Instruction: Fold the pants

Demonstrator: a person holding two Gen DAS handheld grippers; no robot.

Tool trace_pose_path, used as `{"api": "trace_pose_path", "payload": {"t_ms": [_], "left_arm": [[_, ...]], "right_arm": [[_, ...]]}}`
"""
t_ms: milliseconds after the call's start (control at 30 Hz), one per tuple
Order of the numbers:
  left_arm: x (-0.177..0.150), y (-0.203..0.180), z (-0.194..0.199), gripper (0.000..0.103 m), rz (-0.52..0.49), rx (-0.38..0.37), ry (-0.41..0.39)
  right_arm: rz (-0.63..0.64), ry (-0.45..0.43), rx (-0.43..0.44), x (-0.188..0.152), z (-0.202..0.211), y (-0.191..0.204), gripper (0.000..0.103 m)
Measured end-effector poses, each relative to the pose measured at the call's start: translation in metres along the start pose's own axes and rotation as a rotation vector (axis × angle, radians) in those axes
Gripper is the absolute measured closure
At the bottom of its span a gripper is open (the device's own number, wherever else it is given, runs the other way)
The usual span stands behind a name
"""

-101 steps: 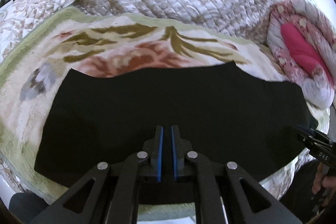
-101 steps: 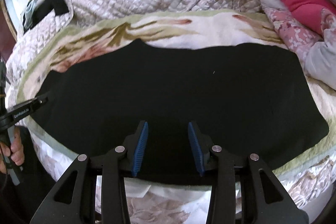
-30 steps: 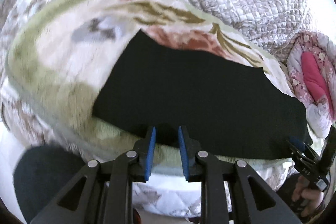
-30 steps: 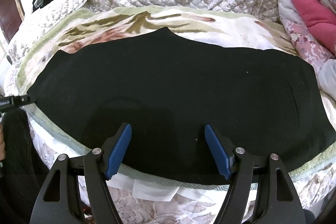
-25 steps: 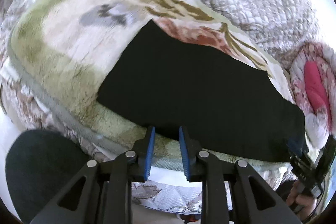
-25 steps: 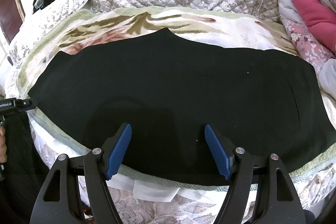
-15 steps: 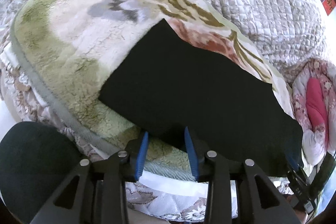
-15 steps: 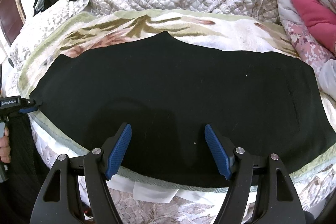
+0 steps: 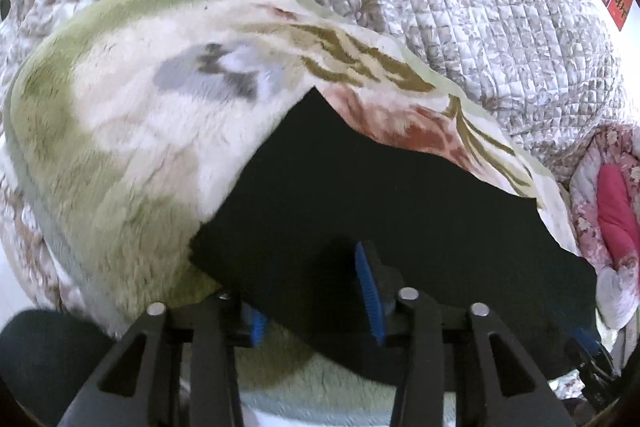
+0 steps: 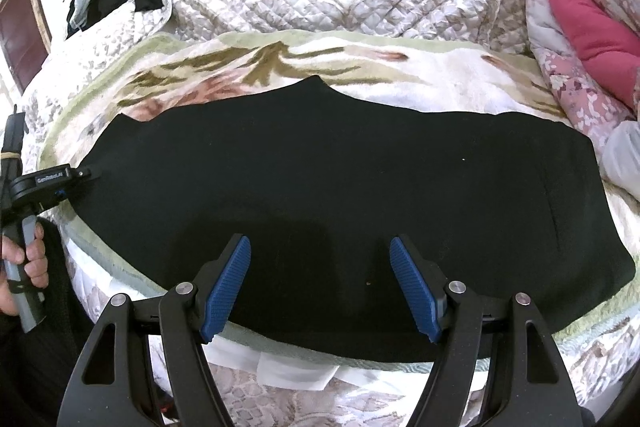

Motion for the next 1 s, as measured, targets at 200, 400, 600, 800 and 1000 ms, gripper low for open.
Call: {"api": "trace_pose_path", "payload": {"t_ms": [200,400,600,800,1000], "left_arm": [[0.015,-0.015,0.011,0.097,-0.046,-0.037,-0.006],[0.035,-0.077,0.033,0.097,-0.173,-0.167,-0.045],[0.025,-0.175,0.036,0.097,-0.379,-0.353,-0.018],[-0.029,-0.254,0.008,0.097,-0.545,-0.524,0.135],[-0.083,-0.273,-0.031,0.097,-0.606,-0.544,0.306]], "right_arm": [[-0.029,-0.014,-0.002,0.0,0.003,-0.009,0.031],[-0.067,-0.036,-0.006,0.0,0.009,-0.02,0.031],[-0.119,-0.055,-0.027,-0.003,0.018,-0.041,0.031],[-0.177,-0.056,-0.069,-0.01,0.026,-0.069,0.031],[-0.215,-0.054,-0.079,-0.014,0.027,-0.082,0.031]]}}
Point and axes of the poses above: each gripper's, at about its wrist camera, not at the fingertips, and z roughly against the way its jaws point, y to its left, x to its top, the point moved 5 cm from there along -z, roughly the way its jaws point, and after that the axes turned 2 degrees about -x, right-handed, at the moved point
